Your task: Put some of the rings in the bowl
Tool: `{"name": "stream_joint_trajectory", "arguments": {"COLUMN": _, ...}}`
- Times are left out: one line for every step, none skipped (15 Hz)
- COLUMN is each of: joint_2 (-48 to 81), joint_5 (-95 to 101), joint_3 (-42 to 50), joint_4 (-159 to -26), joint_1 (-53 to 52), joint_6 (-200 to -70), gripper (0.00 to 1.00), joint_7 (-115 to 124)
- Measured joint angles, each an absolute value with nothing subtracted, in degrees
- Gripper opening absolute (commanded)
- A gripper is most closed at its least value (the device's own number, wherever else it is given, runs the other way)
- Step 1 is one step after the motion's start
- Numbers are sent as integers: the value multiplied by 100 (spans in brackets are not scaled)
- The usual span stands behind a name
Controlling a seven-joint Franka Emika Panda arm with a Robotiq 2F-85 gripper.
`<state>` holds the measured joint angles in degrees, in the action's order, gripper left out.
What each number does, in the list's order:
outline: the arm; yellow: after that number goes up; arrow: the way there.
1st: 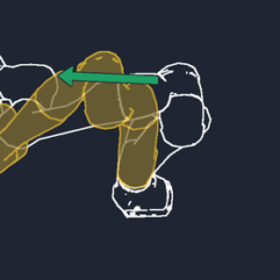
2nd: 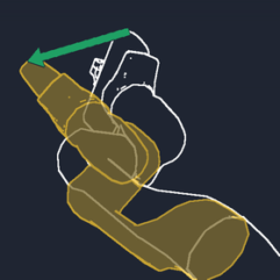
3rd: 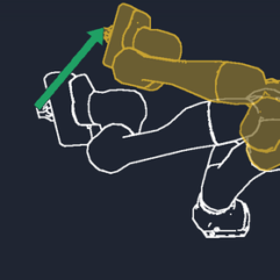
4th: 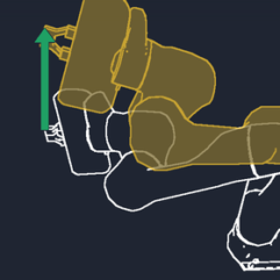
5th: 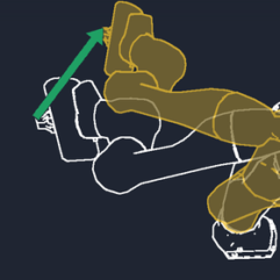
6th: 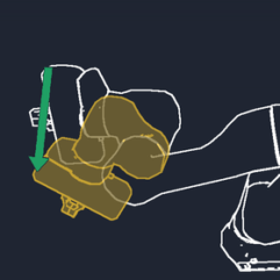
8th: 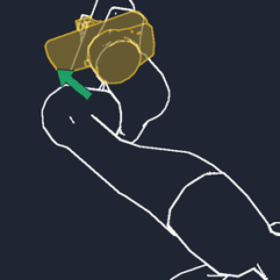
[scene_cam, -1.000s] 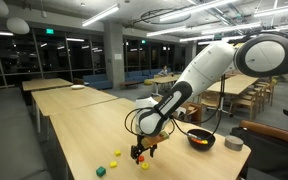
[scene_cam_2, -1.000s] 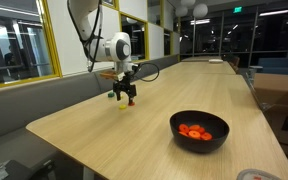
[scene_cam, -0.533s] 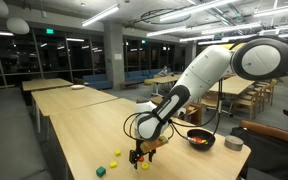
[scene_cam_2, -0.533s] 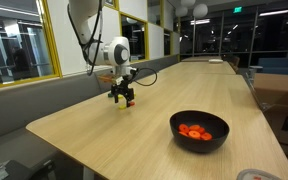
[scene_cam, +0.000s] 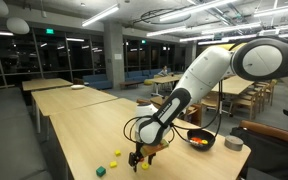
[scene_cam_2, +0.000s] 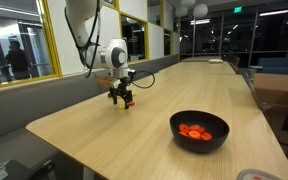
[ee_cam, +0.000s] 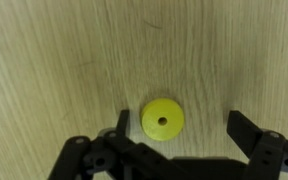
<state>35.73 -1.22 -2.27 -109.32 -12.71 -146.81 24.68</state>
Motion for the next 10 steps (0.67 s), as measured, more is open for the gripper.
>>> {"name": "stream_joint_trajectory", "arguments": {"joint_2": 3563, "joint_5": -122, "joint_3": -177, "joint_4": -10968, "joint_1": -1323, "joint_6": -14705, "gripper": 100, "joint_7": 2518}}
{"name": "stream_joint_trajectory", "arguments": {"joint_2": 3544, "joint_5": -120, "joint_3": -126, "joint_4": -11012, "joint_1": -1378, "joint_6": -14750, "gripper": 100, "joint_7": 2578}}
{"name": "stream_joint_trajectory", "arguments": {"joint_2": 3521, "joint_5": -118, "joint_3": -71, "joint_4": -11058, "joint_1": -1435, "joint_6": -14789, "gripper": 100, "joint_7": 2633}}
{"name": "stream_joint_trajectory", "arguments": {"joint_2": 3495, "joint_5": -112, "joint_3": -18, "joint_4": -11103, "joint_1": -1488, "joint_6": -14816, "gripper": 100, "joint_7": 2687}}
{"name": "stream_joint_trajectory", "arguments": {"joint_2": 3468, "joint_5": -100, "joint_3": 39, "joint_4": -11148, "joint_1": -1543, "joint_6": -14847, "gripper": 100, "joint_7": 2737}}
{"name": "stream_joint_trajectory", "arguments": {"joint_2": 3441, "joint_5": -86, "joint_3": 94, "joint_4": -11184, "joint_1": -1593, "joint_6": -14878, "gripper": 100, "joint_7": 2788}}
{"name": "stream_joint_trajectory", "arguments": {"joint_2": 3417, "joint_5": -70, "joint_3": 142, "joint_4": -11216, "joint_1": -1637, "joint_6": -14899, "gripper": 100, "joint_7": 2830}}
{"name": "stream_joint_trajectory", "arguments": {"joint_2": 3396, "joint_5": -55, "joint_3": 187, "joint_4": -11238, "joint_1": -1677, "joint_6": -14910, "gripper": 100, "joint_7": 2864}}
{"name": "stream_joint_trajectory", "arguments": {"joint_2": 3379, "joint_5": -41, "joint_3": 223, "joint_4": -11255, "joint_1": -1709, "joint_6": -14923, "gripper": 100, "joint_7": 2893}}
{"name": "stream_joint_trajectory", "arguments": {"joint_2": 3360, "joint_5": -29, "joint_3": 255, "joint_4": -11275, "joint_1": -1735, "joint_6": -14937, "gripper": 100, "joint_7": 2912}}
